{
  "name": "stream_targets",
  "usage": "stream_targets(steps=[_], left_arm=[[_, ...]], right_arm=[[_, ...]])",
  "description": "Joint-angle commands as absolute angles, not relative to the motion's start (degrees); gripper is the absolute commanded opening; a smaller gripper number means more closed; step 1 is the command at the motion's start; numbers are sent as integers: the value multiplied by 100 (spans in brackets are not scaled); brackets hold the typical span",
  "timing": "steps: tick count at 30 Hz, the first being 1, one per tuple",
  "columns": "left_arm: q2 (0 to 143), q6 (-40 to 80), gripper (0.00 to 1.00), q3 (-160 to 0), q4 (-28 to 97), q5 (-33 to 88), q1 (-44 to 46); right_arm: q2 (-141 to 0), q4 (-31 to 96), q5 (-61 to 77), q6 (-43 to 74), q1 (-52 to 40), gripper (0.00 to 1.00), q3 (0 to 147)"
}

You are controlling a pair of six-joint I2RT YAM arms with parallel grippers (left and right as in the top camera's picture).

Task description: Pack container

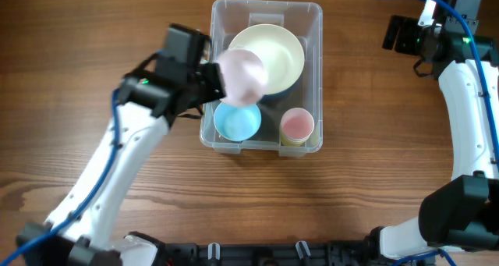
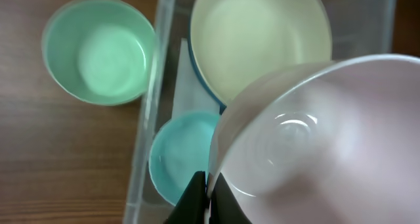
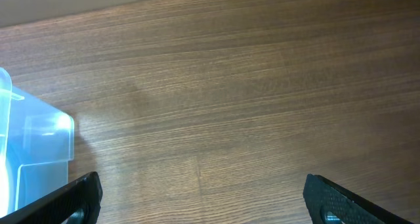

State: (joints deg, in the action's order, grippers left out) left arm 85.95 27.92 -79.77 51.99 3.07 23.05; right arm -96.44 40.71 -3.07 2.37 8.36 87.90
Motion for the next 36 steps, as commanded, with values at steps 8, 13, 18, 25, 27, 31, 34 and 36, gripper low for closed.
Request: stream_targets(steps=[8, 13, 18, 25, 27, 31, 34, 36], left_arm=[[9201, 2814, 4, -8027, 5417, 187, 2600], [9201, 2812, 4, -8027, 5454, 183, 2598], [9201, 2812, 33, -8027, 5492, 152, 2593], [8818, 2899, 40, -8071, 5489, -73, 2060], [8591, 2897, 40, -8071, 5487, -75, 1754], [8302, 2893, 43, -8071, 5498, -75, 1098], [8270, 2895, 43, -8068, 5572, -67, 729], [8281, 2895, 43, -8068, 5662, -23, 593]], right_arm=[[-9708, 4051, -384, 316, 823, 100, 8812], [-9708, 4053, -384, 316, 823, 100, 8812], [-9708, 4053, -384, 314, 823, 100, 8812], [-9708, 4053, -384, 314, 823, 100, 8812], [-9708, 4053, -384, 316, 823, 100, 8812], [-9708, 4053, -384, 314, 823, 100, 8812], [-9708, 4053, -384, 318, 823, 100, 8812], [-9708, 4053, -384, 316, 823, 100, 8812]])
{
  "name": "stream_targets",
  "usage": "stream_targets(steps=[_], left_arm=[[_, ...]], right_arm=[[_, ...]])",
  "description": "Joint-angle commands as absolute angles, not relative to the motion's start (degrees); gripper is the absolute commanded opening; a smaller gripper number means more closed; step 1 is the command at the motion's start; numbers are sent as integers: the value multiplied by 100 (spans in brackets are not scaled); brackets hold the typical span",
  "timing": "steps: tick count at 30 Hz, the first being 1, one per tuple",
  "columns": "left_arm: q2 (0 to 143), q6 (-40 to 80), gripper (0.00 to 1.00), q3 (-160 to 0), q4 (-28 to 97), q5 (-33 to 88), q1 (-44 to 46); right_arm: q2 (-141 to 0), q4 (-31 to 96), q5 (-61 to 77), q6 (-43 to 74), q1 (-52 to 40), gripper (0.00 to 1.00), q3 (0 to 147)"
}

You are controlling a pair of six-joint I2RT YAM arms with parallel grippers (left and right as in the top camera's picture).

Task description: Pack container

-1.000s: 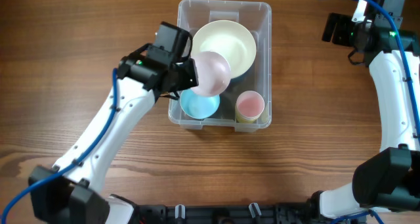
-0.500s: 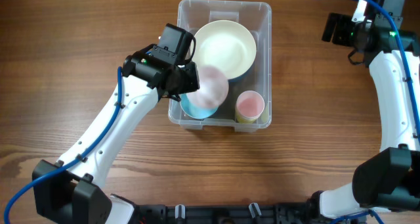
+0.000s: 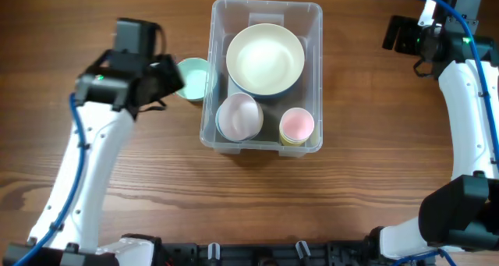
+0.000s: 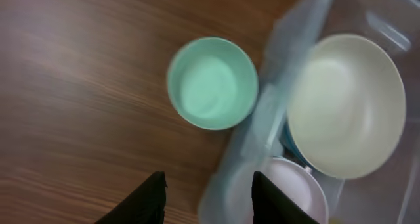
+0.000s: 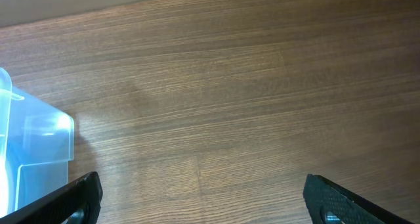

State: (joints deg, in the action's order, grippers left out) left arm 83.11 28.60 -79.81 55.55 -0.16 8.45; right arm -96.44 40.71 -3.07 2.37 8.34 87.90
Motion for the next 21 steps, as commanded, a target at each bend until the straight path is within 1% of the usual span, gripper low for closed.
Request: stream_targets(steps=[1, 3, 4, 5, 7, 8, 21], left_arm=[[8287, 2893, 42, -8068, 5714, 67, 545], [8289, 2895, 36, -8066, 5732, 209, 534], [8289, 2895, 30, -8066, 5723, 390, 554], [8289, 2895, 20, -8066, 5704, 572, 587], [8289, 2895, 7, -8066, 5677, 858, 672], [8289, 2895, 4, -8066, 5660, 996, 757], [8329, 2899, 5, -8064, 5142, 1041, 2366]], right_arm=[[-9708, 4053, -384, 316, 823, 100, 8812], [-9708, 4053, -384, 316, 823, 100, 8812], [-9708, 4053, -384, 316, 823, 100, 8812], [-9708, 4053, -384, 314, 823, 100, 8812], [-9708, 4053, -384, 314, 823, 100, 8812], [-9708, 4053, -384, 316, 823, 100, 8812], [-9708, 4053, -384, 316, 823, 100, 8812]])
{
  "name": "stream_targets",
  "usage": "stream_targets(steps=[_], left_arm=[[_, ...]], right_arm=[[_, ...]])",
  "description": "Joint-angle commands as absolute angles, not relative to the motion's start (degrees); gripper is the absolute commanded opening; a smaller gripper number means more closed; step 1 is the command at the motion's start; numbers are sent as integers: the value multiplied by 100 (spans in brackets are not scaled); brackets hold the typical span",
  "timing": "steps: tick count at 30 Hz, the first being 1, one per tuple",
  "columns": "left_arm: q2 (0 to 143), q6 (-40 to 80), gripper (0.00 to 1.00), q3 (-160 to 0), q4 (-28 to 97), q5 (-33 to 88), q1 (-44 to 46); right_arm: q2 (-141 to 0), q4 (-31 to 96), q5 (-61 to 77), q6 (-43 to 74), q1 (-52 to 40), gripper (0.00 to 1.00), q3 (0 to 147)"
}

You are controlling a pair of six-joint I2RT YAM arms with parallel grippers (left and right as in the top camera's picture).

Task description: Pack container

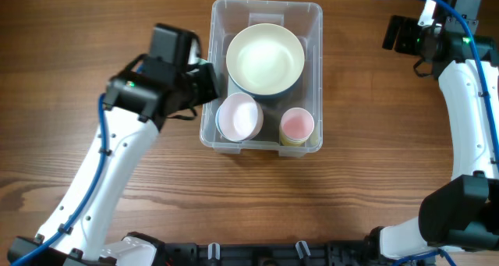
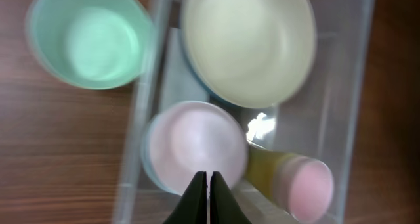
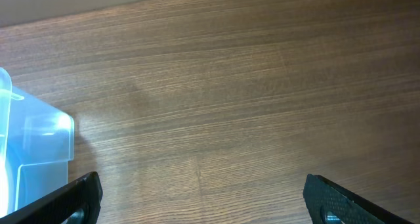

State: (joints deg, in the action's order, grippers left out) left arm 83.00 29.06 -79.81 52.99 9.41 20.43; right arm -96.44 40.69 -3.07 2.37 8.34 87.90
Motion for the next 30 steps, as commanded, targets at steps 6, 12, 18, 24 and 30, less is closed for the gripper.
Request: stream_targets(steps=[6, 12, 18, 24, 30], left_arm=[[8521, 2899, 5, -8064, 5011, 1044, 2792], [8892, 2899, 6, -8064, 4880, 1044, 3026], [9170, 2899, 6, -8064, 4775, 1046, 3118], [9218, 2899, 6, -8064, 4654, 1046, 3216], [9218, 2899, 6, -8064, 4578, 1044, 3214]], right_arm=[[-9708, 4053, -384, 314, 823, 100, 8812], [-9708, 4053, -384, 314, 823, 100, 8812], [-9708, 4053, -384, 316, 823, 100, 8812], [-9708, 4053, -384, 314, 823, 100, 8812], [-9708, 4053, -381, 316, 823, 100, 8812]])
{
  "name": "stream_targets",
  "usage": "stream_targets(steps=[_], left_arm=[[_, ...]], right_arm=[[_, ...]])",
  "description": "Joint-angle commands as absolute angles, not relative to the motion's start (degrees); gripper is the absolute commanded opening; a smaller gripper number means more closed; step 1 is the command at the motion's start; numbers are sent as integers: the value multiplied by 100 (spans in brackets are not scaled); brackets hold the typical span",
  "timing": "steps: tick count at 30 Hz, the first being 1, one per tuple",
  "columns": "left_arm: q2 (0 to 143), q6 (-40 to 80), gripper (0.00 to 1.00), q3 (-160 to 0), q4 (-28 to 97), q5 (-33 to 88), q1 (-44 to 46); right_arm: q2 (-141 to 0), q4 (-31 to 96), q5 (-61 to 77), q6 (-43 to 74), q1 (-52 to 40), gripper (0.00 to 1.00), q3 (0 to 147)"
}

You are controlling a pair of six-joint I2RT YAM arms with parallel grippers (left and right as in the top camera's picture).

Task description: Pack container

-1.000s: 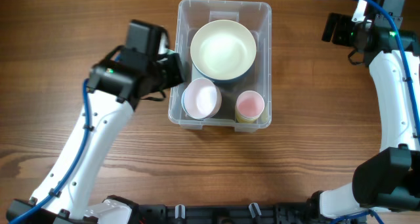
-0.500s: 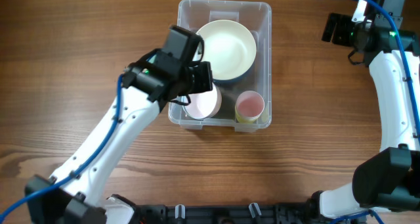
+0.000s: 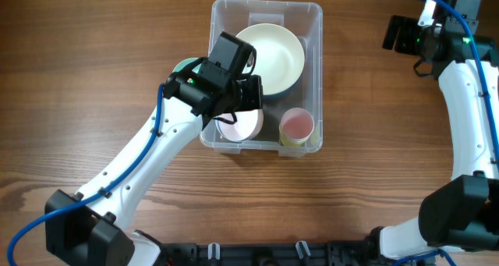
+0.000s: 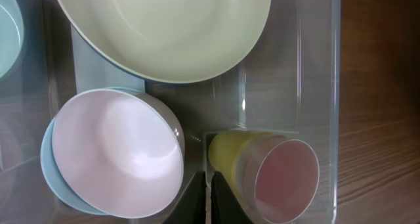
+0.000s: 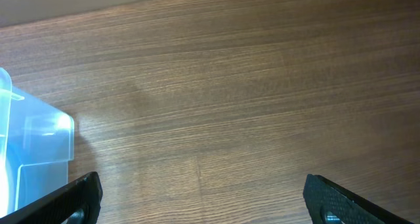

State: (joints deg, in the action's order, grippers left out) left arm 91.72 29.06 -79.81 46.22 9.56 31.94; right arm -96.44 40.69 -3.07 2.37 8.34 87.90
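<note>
The clear plastic container (image 3: 312,32) holds a large cream bowl (image 4: 164,27), a pink bowl (image 4: 115,152) nested in a blue bowl (image 4: 56,188), and a yellow cup with a pink inside (image 4: 282,181). My left gripper (image 4: 208,198) is shut on nothing, low inside the container between the pink bowl and the cup. In the overhead view the left gripper (image 3: 236,102) covers part of the pink bowl (image 3: 238,127). A green bowl (image 3: 184,65) stands outside, against the container's left wall. My right gripper (image 5: 200,198) hangs open over bare table at the far right.
The wooden table (image 3: 374,188) surrounds the container on all sides. A corner of the container (image 5: 33,152) shows at the left of the right wrist view. The right arm (image 3: 468,102) runs along the table's right edge.
My left gripper, still shut, has moved right from the container's left edge and now sits lower inside, between the pink bowl and the cup. The right arm has not moved.
My left gripper first held the pink bowl over the container. Then the pink bowl lay in the blue bowl and the gripper stood open left of the container near the green bowl. It was then shut at the container's left edge, and now is inside.
</note>
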Motion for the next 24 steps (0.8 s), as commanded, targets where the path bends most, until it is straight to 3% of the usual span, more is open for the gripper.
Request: stream_targets(steps=[1, 24], left_arm=[[9218, 2897, 6, -8064, 4576, 1044, 3214], [9432, 2902, 4, -8058, 4471, 497, 3240]], right_arm=[[-9708, 4051, -384, 316, 823, 100, 8812], [-9708, 4053, -384, 316, 823, 100, 8812]])
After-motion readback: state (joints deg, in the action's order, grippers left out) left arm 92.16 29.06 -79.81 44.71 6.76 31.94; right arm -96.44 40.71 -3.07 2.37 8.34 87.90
